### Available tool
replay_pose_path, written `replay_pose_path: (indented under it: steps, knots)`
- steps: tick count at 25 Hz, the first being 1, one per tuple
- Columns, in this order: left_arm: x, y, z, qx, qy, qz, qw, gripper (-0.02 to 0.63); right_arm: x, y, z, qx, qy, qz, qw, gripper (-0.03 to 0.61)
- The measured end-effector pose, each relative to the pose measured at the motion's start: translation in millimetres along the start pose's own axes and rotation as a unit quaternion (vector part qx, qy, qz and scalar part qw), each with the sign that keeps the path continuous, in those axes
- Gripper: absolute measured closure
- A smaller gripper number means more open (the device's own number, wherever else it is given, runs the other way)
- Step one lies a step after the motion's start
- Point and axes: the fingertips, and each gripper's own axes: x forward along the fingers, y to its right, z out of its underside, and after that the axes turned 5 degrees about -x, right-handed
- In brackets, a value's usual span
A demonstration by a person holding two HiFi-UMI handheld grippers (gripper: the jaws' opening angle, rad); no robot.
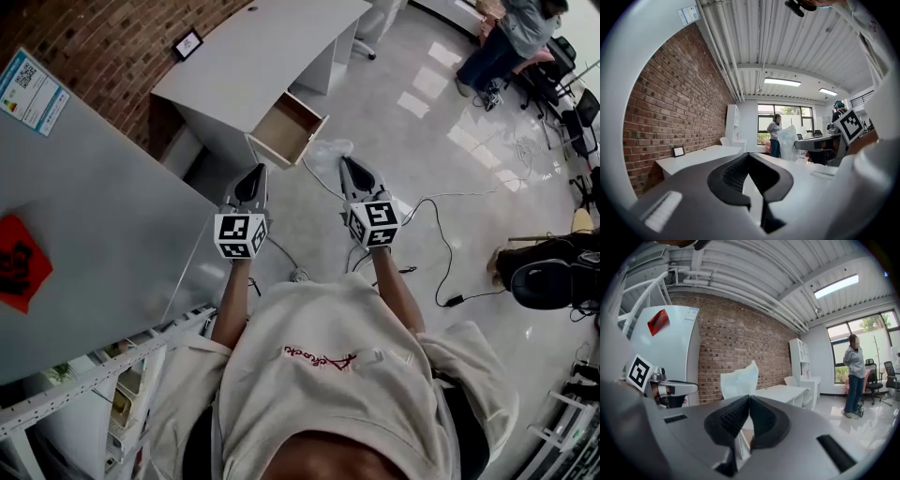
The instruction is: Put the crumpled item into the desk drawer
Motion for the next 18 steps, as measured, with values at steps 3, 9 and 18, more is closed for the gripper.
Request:
replay_pose_path:
  steps: [3, 9, 18]
  knots:
    - [13.6, -11.0, -1.0, -0.002, -0.002, 0.008, 1.0000, 0.606, 12.6, 2.7, -0.1, 0.001, -0.002, 0.008, 1.000, 0.566]
    - [31.7, -16.2, 6.1, -0.004, -0.013, 0.032, 0.9994, 0.606, 21.5, 10.4, 9.4, 0.009, -0.013, 0.030, 0.999, 0.566]
    - [48.4, -15.3, 4.1, -0.014, -0.009, 0.045, 0.9989, 0.606, 29.6, 24.5, 12.2, 0.005, -0.019, 0.039, 0.999, 0.566]
